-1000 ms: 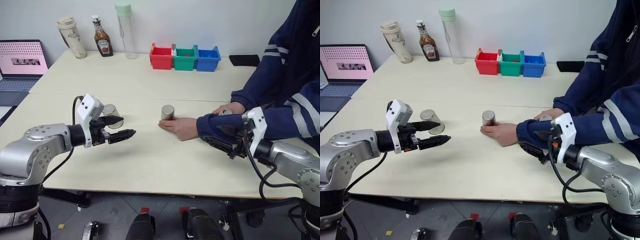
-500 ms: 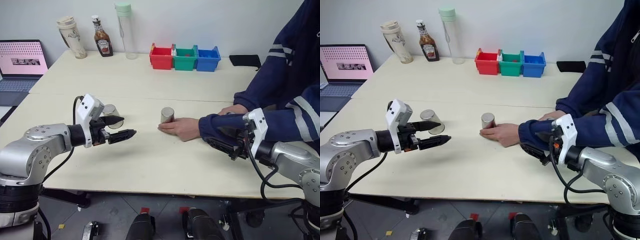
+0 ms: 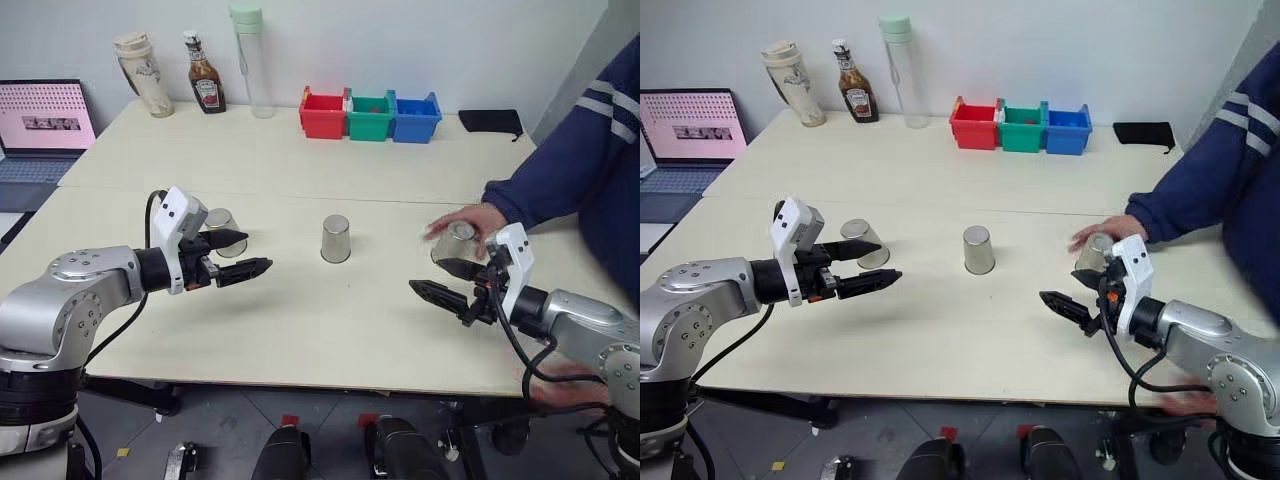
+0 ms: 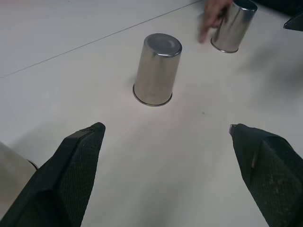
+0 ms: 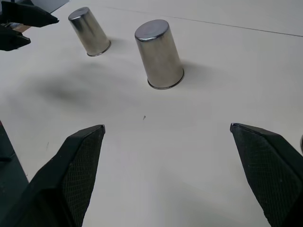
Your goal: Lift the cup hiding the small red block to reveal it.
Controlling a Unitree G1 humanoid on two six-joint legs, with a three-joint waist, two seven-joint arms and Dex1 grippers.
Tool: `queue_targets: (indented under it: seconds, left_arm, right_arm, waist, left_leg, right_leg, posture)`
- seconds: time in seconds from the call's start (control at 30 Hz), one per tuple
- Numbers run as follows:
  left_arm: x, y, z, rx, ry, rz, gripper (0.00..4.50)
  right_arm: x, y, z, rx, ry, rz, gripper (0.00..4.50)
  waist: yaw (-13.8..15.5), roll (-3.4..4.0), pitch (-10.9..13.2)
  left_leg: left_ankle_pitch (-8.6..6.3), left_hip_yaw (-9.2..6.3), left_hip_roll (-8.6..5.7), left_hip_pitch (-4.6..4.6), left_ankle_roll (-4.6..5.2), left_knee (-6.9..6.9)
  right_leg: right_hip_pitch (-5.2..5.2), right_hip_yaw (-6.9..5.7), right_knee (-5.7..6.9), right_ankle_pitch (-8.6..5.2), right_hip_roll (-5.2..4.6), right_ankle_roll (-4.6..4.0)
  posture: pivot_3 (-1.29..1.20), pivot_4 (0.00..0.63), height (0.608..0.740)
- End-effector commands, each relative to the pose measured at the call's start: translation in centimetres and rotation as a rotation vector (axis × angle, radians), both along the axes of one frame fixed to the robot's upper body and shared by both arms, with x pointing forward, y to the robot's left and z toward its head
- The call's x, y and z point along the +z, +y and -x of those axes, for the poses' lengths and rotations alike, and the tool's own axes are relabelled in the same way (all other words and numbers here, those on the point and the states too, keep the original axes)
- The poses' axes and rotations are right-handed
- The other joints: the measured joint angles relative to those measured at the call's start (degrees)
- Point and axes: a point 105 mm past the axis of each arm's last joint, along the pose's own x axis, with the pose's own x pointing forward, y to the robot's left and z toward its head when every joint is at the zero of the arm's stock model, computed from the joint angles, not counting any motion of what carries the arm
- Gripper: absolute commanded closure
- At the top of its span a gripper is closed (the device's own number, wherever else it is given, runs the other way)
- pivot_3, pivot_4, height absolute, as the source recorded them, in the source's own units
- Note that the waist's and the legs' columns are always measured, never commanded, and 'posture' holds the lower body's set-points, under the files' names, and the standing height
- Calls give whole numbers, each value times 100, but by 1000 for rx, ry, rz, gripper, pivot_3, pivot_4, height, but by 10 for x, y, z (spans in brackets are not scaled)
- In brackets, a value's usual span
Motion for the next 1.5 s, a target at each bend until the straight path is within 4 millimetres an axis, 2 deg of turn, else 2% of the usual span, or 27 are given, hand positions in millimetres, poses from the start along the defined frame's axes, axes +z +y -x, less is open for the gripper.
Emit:
queue_targets:
  seconds: [0.03,0.13,0.23,0.3,0.4,0.47,0.67,0.83,0.93,1.1,1.37,1.5]
  left_arm:
    - [13,-2,-1,-18,-64,-1,0]
    - [9,-12,4,-82,-99,-42,0]
    - [5,-46,23,-248,-134,-78,0]
    - [11,-69,29,-320,-193,-44,0]
    - [11,-97,38,-400,-268,-3,0]
    - [5,-106,40,-426,-275,10,0]
    - [3,-110,21,-400,-319,16,0]
    - [-1,-121,11,-372,-275,59,0]
    - [-7,-131,12,-381,-265,60,0]
    - [-10,-138,15,-391,-258,64,0]
    - [-13,-136,17,-375,-240,71,0]
    - [-13,-135,13,-356,-243,69,0]
  right_arm:
    - [15,-5,0,-31,-73,-8,8]
    - [6,-11,7,-60,-58,22,8]
    - [-3,-37,0,-223,-73,81,8]
    - [-7,-50,-1,-305,-98,126,8]
    - [-6,-55,-2,-361,-135,118,8]
    - [-8,-56,-6,-378,-147,119,8]
    - [-18,-62,-28,-435,-178,112,8]
    - [-32,-52,-52,-413,-181,91,8]
    - [-42,-48,-63,-403,-180,102,8]
    - [-56,-56,-87,-462,-197,168,8]
    - [-52,-53,-118,-495,-245,152,8]
    - [-54,-57,-126,-532,-262,143,8]
  waist:
    - [0,0,0]
    - [2,0,0]
    - [19,0,0]
    - [31,0,0]
    - [29,-2,-2]
    - [6,-1,-2]
    - [-15,0,-3]
    - [-14,3,-4]
    - [-7,3,-5]
    - [-5,4,-4]
    - [-17,7,-4]
    - [-14,7,-4]
  left_leg:
    - [0,0,0,0,0,0]
    - [0,-1,1,1,0,0]
    - [0,-2,-2,-2,0,-3]
    - [0,1,-13,-8,-1,0]
    - [0,10,-16,-7,-1,7]
    - [1,16,-15,-1,-1,11]
    - [9,21,-2,25,7,11]
    - [10,31,-2,25,9,9]
    - [9,30,-5,15,9,8]
    - [9,28,-8,11,9,5]
    - [9,26,-4,22,9,7]
    - [9,27,-7,18,9,5]
  right_leg:
    - [0,0,1,0,0,0]
    - [0,-1,1,0,0,0]
    - [0,0,-2,-1,0,-1]
    - [0,2,-4,2,-2,3]
    - [7,10,-15,12,-3,21]
    - [11,16,-13,16,-1,27]
    - [17,21,6,18,27,25]
    - [15,20,5,19,31,24]
    - [10,21,-1,20,28,24]
    - [9,22,-4,20,21,23]
    - [11,23,7,21,24,22]
    - [10,23,5,21,23,22]
  posture:
    - [0,150,740]
    - [0,150,740]
    - [0,150,740]
    - [0,150,740]
    - [0,150,740]
    - [0,150,740]
    - [0,150,740]
    - [0,150,740]
    - [0,150,740]
    - [0,150,740]
    - [0,150,740]
    - [0,150,740]
